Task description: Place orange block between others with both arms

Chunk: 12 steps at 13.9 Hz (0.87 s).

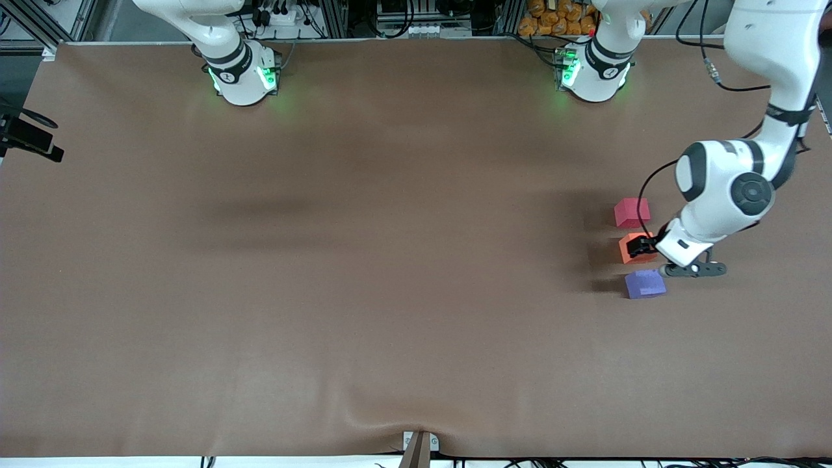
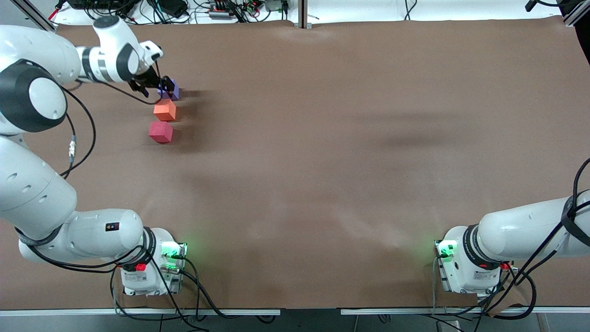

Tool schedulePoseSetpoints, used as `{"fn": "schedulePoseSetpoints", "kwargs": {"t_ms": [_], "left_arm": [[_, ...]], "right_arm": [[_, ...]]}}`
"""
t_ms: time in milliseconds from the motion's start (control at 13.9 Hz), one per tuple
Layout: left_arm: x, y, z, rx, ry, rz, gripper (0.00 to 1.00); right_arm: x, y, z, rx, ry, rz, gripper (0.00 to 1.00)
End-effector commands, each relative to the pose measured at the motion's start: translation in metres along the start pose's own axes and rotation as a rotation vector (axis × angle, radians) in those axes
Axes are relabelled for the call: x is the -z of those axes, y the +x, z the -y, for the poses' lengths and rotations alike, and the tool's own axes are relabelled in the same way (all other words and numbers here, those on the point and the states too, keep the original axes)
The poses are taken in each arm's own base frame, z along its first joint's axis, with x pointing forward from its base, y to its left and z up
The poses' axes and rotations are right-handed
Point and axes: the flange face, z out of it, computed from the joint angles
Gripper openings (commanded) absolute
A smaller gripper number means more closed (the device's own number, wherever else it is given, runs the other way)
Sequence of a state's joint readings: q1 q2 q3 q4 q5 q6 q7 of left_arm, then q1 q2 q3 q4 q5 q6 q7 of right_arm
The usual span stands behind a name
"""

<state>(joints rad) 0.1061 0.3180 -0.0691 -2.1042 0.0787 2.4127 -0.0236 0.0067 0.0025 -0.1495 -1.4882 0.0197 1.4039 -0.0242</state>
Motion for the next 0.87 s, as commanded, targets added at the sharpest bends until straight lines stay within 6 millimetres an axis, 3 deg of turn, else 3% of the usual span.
{"fn": "schedulePoseSetpoints", "kwargs": {"t_ms": [0,144,433,793], "left_arm": [[0.064,0.028,0.001,-0.016,0.016,0.03,1.0],[0.103,0.045,-0.014,-0.039,0.01,0.046,1.0],[0.16,0.063,-0.013,-0.033,0.014,-0.006,1.0],[0.238,0.068,-0.03,-0.055,0.01,-0.079,1.0]], "right_arm": [[0.005,-0.004,-0.003,0.005,-0.009,-0.001,1.0],[0.004,-0.004,-0.003,0.005,-0.009,-0.001,1.0],[0.004,-0.004,-0.003,0.005,-0.009,-0.001,1.0],[0.004,-0.004,-0.003,0.005,-0.009,-0.001,1.0]]}}
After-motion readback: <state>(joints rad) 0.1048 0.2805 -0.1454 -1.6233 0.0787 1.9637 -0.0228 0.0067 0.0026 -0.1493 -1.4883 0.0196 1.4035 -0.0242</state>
